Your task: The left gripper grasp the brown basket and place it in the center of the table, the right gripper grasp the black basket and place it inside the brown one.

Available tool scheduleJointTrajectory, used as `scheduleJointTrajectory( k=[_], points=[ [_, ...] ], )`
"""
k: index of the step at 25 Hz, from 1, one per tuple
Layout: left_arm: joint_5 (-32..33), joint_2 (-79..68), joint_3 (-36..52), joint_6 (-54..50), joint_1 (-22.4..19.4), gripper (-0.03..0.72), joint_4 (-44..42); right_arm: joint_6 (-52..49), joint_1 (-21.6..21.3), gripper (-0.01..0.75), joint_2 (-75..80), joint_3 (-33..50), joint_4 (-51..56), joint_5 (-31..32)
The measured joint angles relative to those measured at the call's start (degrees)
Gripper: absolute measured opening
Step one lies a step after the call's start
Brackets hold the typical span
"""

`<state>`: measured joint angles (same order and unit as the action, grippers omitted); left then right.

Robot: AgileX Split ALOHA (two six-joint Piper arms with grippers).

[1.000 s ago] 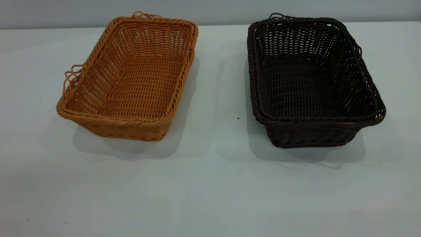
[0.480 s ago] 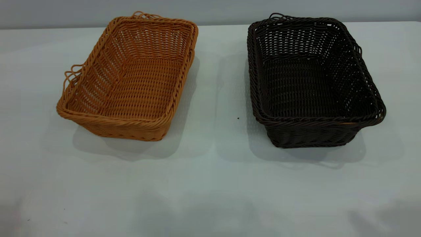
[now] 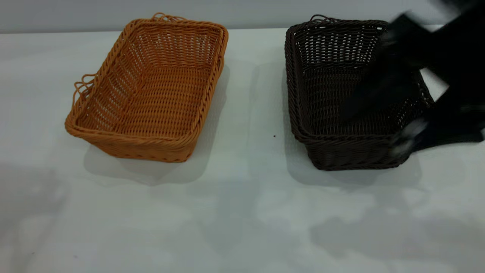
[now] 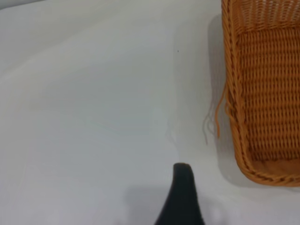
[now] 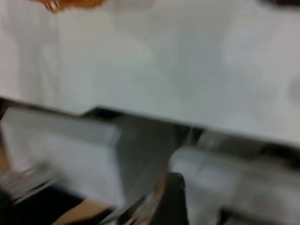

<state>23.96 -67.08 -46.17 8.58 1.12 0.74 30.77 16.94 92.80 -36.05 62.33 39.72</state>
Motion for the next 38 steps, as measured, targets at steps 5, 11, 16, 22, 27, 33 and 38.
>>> scheduleJointTrajectory(
  k=[5,11,16,22,27,33,38],
  points=[
    [-2.32,-3.11,-0.21,0.00,0.00,0.563,0.00,-8.19,0.86,0.593,13.78,-6.03,8.09,3.51],
    [-3.15,-4.06,-0.21,0.00,0.00,0.564,0.00,-9.07,0.86,0.594,23.71,-6.49,33.14,0.28],
    [-3.65,-4.06,-0.21,0.00,0.00,0.564,0.00,-12.69,0.86,0.594,24.82,-7.58,39.33,-9.23],
    [-4.76,-4.06,-0.21,0.00,0.00,0.564,0.00,-20.19,0.86,0.594,24.82,-7.58,39.72,-19.76],
    [-5.99,-6.73,-1.18,-1.59,0.00,0.564,0.02,-24.21,0.98,0.594,25.71,-7.58,40.07,-27.13],
    [-3.27,-16.69,-8.33,-4.17,0.00,0.564,0.07,-27.24,1.33,0.594,27.76,-7.65,40.42,-31.85],
    [-1.07,-27.77,-15.28,-4.54,0.00,0.564,0.22,-27.61,1.33,0.594,27.82,-8.13,40.53,-33.45]
  ],
)
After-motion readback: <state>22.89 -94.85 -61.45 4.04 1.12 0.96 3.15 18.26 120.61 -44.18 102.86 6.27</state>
